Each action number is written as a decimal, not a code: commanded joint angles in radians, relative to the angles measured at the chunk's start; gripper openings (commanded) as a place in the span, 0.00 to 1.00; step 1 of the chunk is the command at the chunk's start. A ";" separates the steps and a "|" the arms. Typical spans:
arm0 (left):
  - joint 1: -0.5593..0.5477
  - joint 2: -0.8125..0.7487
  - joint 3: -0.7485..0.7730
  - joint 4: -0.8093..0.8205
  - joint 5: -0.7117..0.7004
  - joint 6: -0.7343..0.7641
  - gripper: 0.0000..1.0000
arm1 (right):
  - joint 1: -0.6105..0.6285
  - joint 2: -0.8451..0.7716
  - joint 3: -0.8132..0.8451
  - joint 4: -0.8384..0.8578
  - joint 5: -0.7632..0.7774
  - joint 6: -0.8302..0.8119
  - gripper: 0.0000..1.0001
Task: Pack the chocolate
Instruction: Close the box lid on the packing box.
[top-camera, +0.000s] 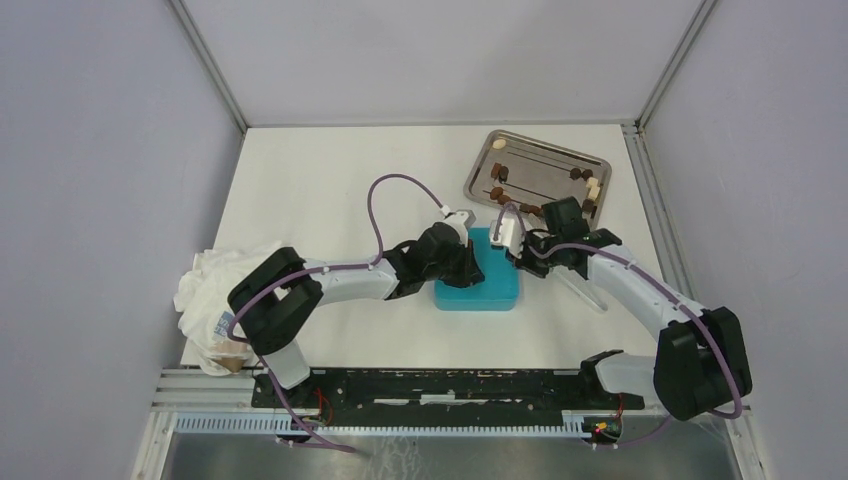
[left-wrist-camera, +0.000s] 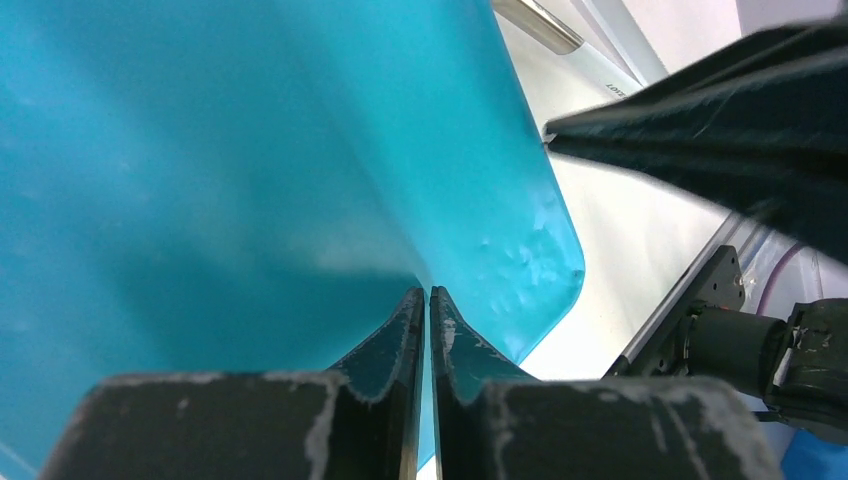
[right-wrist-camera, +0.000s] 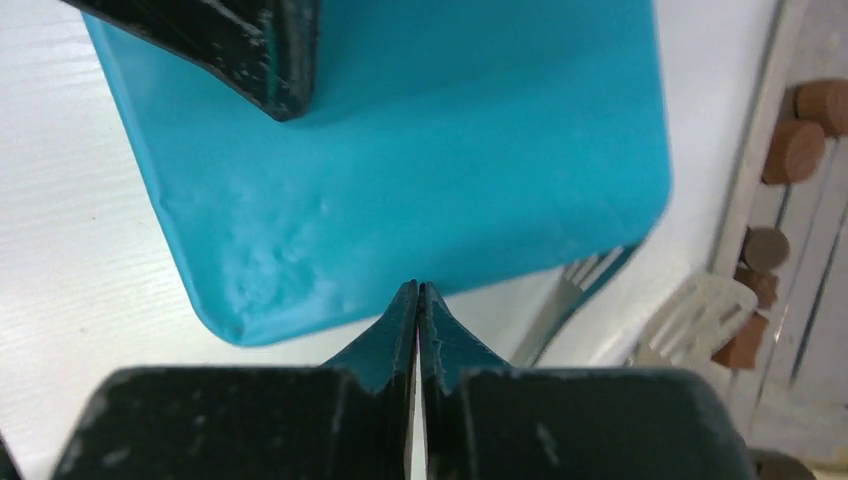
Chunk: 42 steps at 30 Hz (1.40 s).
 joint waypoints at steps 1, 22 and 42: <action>-0.002 0.037 -0.059 -0.114 0.001 -0.008 0.13 | -0.043 0.002 0.235 -0.143 0.033 0.031 0.08; -0.003 -0.021 -0.106 -0.076 -0.006 -0.011 0.13 | -0.057 0.367 0.249 -0.056 0.032 0.171 0.07; -0.001 -0.483 -0.165 -0.417 -0.439 0.030 0.56 | -0.108 0.035 -0.056 0.050 0.084 0.108 0.09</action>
